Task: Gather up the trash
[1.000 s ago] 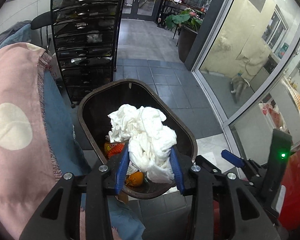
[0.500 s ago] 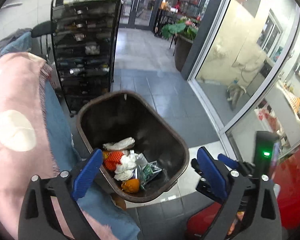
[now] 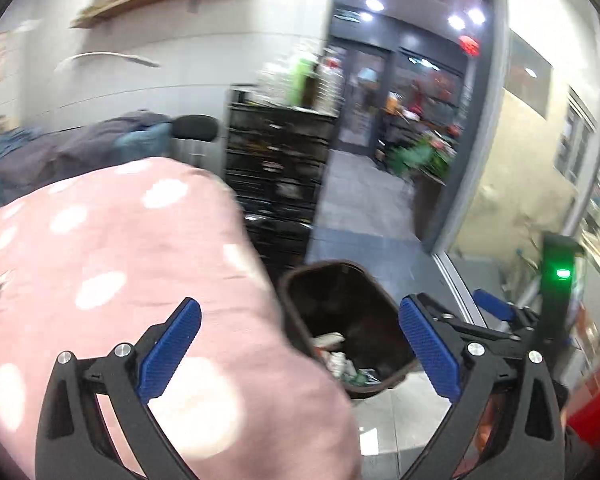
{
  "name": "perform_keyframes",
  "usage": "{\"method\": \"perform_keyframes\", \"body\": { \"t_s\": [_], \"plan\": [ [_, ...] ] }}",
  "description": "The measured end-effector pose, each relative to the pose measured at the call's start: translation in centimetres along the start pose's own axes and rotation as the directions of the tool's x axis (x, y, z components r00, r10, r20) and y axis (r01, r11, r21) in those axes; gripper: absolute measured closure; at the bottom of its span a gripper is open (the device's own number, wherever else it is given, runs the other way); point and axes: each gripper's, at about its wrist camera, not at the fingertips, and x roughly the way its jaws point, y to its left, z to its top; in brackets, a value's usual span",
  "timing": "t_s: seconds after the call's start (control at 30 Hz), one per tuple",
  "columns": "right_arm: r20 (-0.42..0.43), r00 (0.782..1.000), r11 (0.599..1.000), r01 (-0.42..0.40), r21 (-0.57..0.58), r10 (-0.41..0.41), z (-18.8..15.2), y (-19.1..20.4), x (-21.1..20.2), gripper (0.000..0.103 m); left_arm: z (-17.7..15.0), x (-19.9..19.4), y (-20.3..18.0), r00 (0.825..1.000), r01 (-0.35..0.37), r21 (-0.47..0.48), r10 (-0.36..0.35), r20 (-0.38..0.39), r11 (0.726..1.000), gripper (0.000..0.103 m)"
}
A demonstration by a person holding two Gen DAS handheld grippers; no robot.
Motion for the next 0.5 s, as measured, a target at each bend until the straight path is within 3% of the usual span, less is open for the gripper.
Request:
{"method": "perform_keyframes", "body": {
  "t_s": [0.13,0.3,0.4,0.5],
  "plan": [
    [0.047,0.996,0.994,-0.075,-0.073,0.079,-0.1,3.7,-2.4,0.005,-0.8,-3.0,2.5,0.99,-0.135,-0.039,0.136,0.04,0.99,0.005],
    [0.07,0.984,0.979,-0.152,-0.135,0.162,-1.1,7.0,-4.2,0.005,-1.8,-5.8,4.8,0.968,-0.242,-0.07,0.246,0.056,0.968,0.005],
    [0.083,0.976,0.971,-0.187,-0.151,0.201,-1.7,8.2,-5.2,0.005,-2.8,-7.1,6.1,0.95,-0.3,-0.12,0.307,0.05,0.947,0.005],
    [0.088,0.973,0.965,-0.195,-0.177,0.213,-2.2,9.2,-5.8,0.005,-4.0,-8.3,7.1,0.92,-0.374,-0.148,0.386,0.064,0.915,0.005]
  ]
}}
